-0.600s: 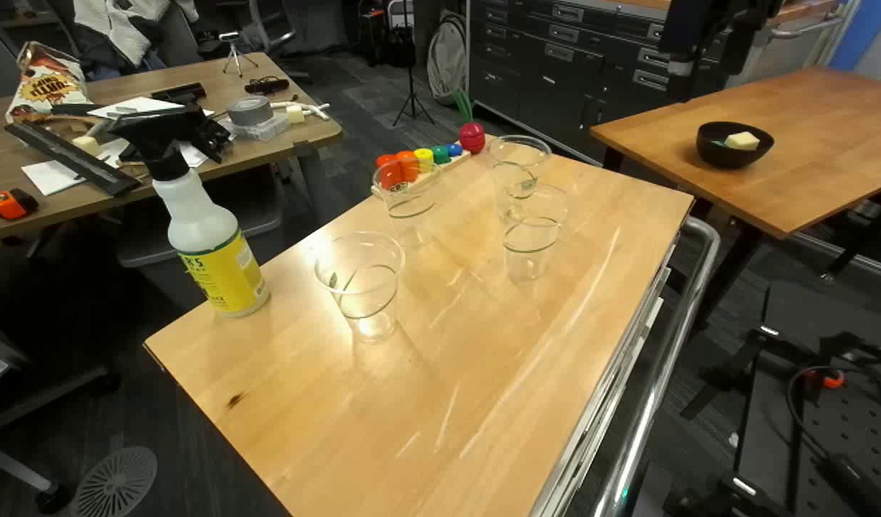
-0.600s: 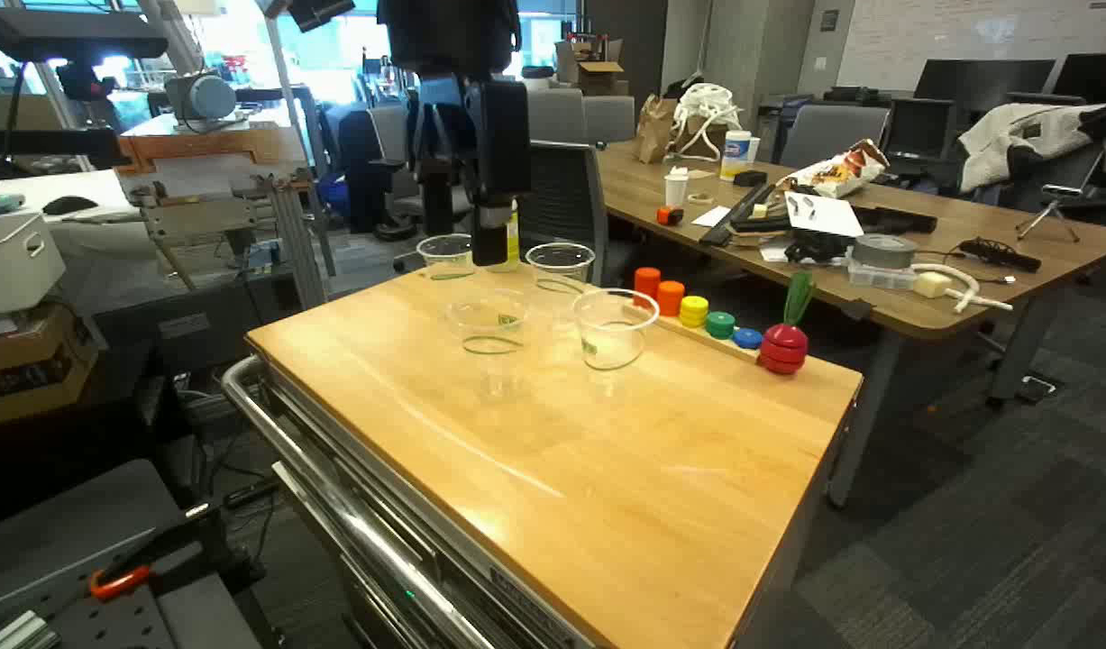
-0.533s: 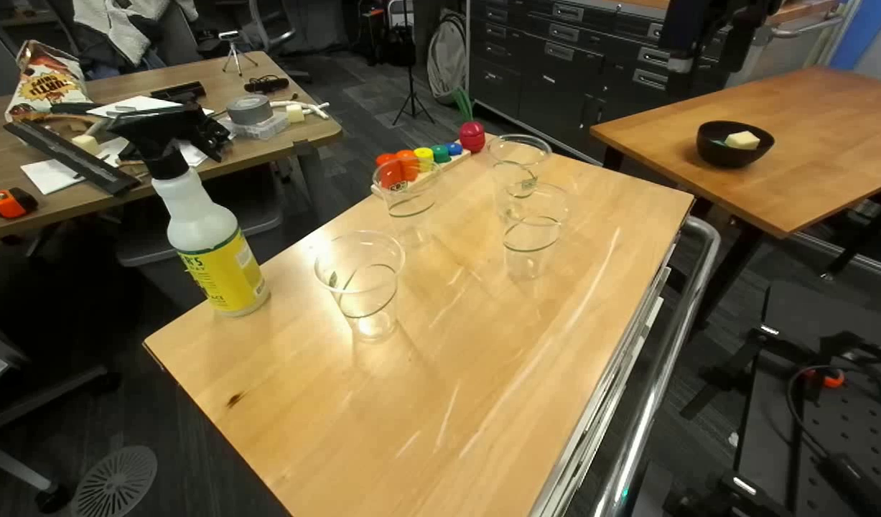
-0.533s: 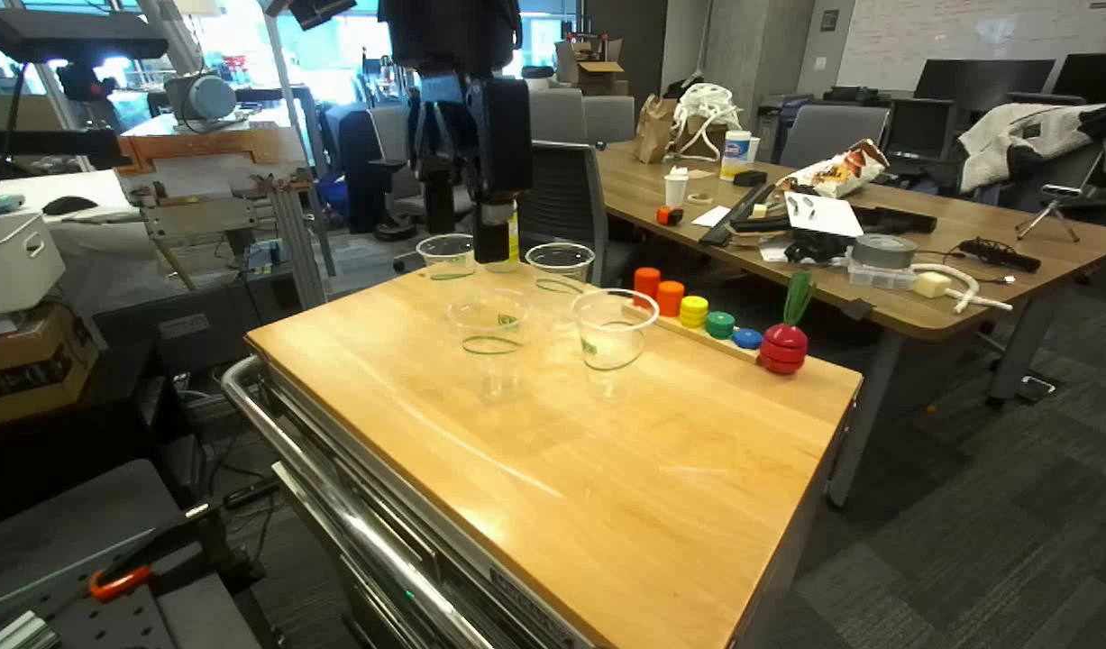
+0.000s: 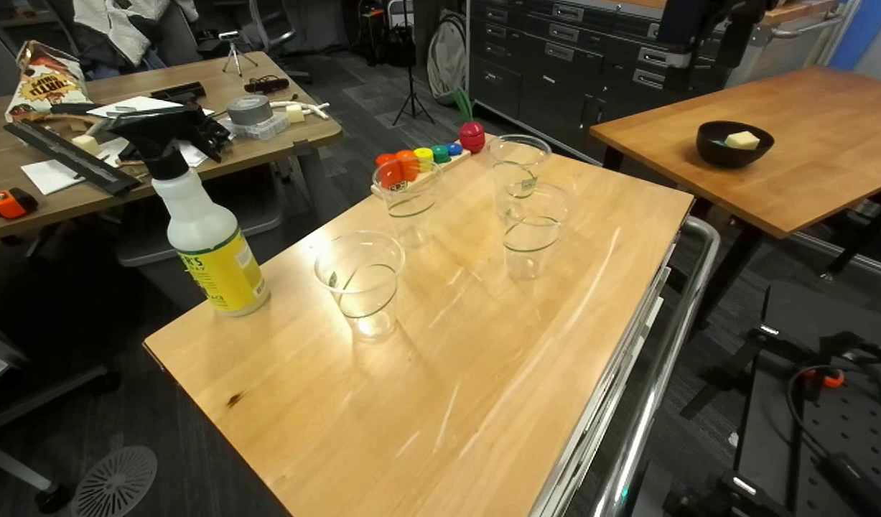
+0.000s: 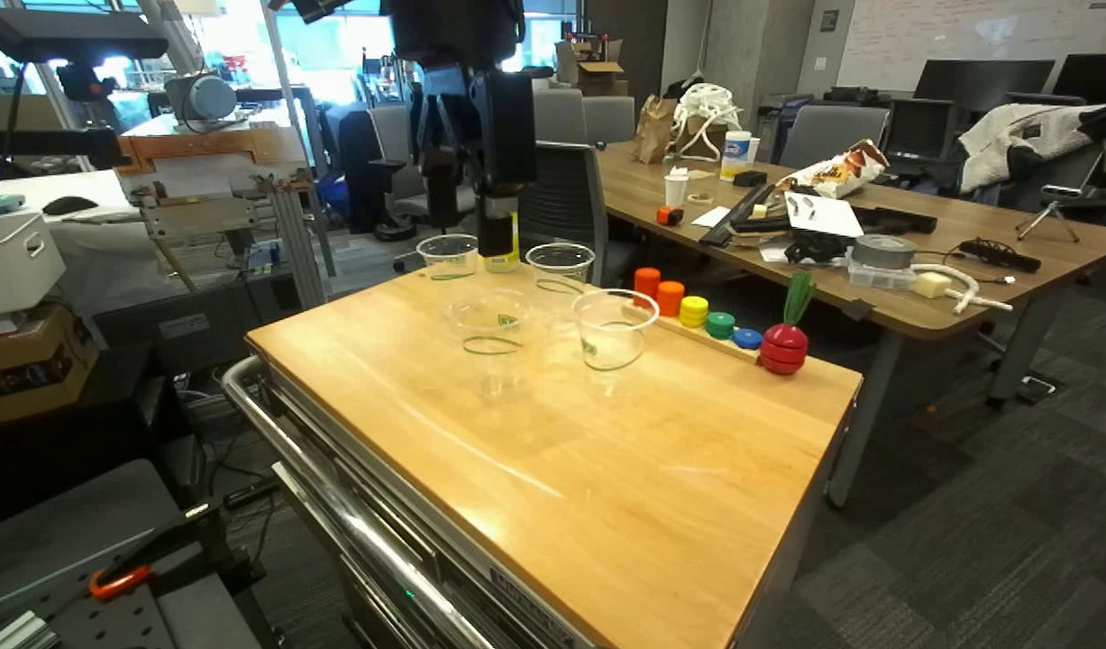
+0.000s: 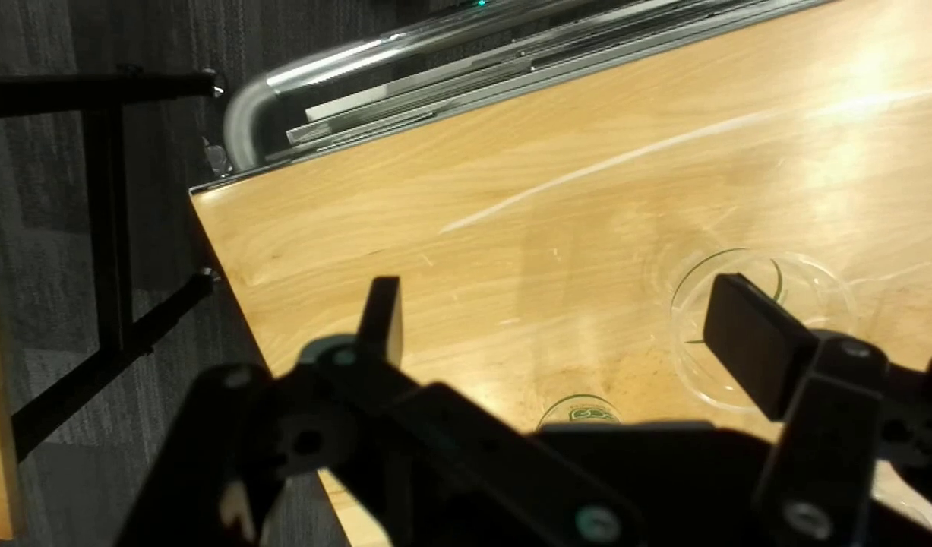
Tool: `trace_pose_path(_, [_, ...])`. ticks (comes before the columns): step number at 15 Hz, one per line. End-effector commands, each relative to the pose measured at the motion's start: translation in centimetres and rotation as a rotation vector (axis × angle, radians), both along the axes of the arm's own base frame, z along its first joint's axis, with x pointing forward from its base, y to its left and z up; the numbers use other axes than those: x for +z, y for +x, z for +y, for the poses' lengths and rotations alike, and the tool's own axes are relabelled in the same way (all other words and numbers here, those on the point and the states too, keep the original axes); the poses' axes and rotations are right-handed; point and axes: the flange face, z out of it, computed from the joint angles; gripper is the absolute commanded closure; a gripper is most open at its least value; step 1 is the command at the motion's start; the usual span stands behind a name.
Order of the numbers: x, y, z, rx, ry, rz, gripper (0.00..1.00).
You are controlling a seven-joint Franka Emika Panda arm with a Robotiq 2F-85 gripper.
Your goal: Stack the clear cups into each other
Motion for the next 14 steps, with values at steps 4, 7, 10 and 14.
trace_pose_path(4, [-0.3,4.4,-1.2,-0.022,-0.005,-0.037,0.0])
trace_pose_path(7, [-1.5,7.4,-1.9,-0.029,0.003,-0.071,0.0])
trace_pose_path(10, [-3.9,10.2,-2.9,-0.037,0.015,-0.065,0.0])
trace_pose_path(14, [-7.8,13.2,-4.3,-0.083,0.035,-0.063,0.0])
